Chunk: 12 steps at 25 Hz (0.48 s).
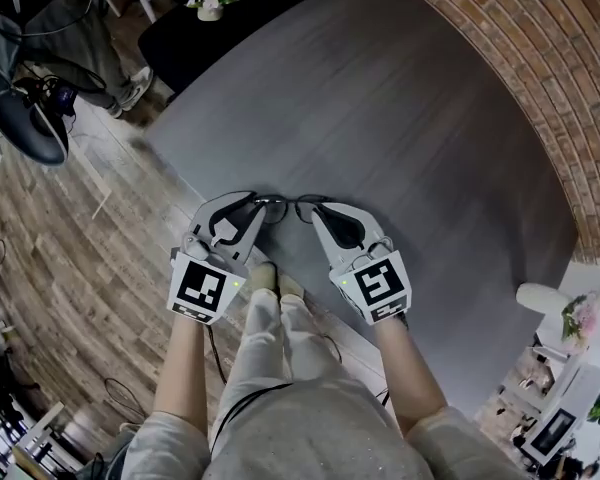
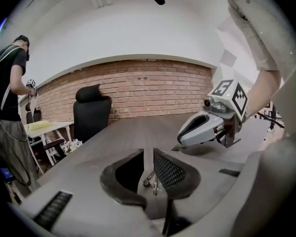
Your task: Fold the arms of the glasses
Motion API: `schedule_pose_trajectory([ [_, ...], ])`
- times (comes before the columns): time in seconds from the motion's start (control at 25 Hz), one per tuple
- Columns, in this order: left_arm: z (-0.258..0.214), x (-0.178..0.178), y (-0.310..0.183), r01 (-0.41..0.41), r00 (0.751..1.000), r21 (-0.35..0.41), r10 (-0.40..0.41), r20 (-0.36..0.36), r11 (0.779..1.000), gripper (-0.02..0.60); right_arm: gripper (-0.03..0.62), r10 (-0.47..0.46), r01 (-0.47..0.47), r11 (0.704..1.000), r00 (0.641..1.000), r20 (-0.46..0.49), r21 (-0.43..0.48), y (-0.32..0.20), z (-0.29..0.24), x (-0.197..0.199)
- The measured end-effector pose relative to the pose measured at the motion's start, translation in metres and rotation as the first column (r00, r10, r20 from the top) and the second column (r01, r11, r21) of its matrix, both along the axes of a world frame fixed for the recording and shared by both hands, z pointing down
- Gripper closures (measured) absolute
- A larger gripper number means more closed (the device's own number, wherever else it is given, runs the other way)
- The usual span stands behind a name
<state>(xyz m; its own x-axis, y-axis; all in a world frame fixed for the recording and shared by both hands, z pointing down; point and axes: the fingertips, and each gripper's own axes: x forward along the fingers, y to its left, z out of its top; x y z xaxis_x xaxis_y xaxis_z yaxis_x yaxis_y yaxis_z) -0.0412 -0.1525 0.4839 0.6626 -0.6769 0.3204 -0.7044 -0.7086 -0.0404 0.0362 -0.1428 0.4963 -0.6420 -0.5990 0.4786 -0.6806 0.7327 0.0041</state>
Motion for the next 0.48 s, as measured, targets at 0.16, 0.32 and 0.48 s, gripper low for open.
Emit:
schedule_pose_trajectory([
  [0.16,0.004,-0.005,0.003,0.014,1.000,-0.005,-0.014,-0.003,1.000,0.523,0.574,0.029,-0.029,0.999,1.000,-0.006,-0.026,-0.002,0.011,0.003],
  [0.32,0.009,-0.011,0.004,0.043,0.999,-0.014,-0.043,-0.024,0.999,0.523,0.574,0.042,-0.042,0.998,0.999,-0.005,-0.045,-0.002,0.019,0.003],
  [0.48,0.011,-0.016,0.005,0.072,0.997,-0.021,-0.072,-0.037,0.997,0.523,0.574,0.052,-0.051,0.997,0.999,0.006,-0.055,-0.003,0.021,0.003],
])
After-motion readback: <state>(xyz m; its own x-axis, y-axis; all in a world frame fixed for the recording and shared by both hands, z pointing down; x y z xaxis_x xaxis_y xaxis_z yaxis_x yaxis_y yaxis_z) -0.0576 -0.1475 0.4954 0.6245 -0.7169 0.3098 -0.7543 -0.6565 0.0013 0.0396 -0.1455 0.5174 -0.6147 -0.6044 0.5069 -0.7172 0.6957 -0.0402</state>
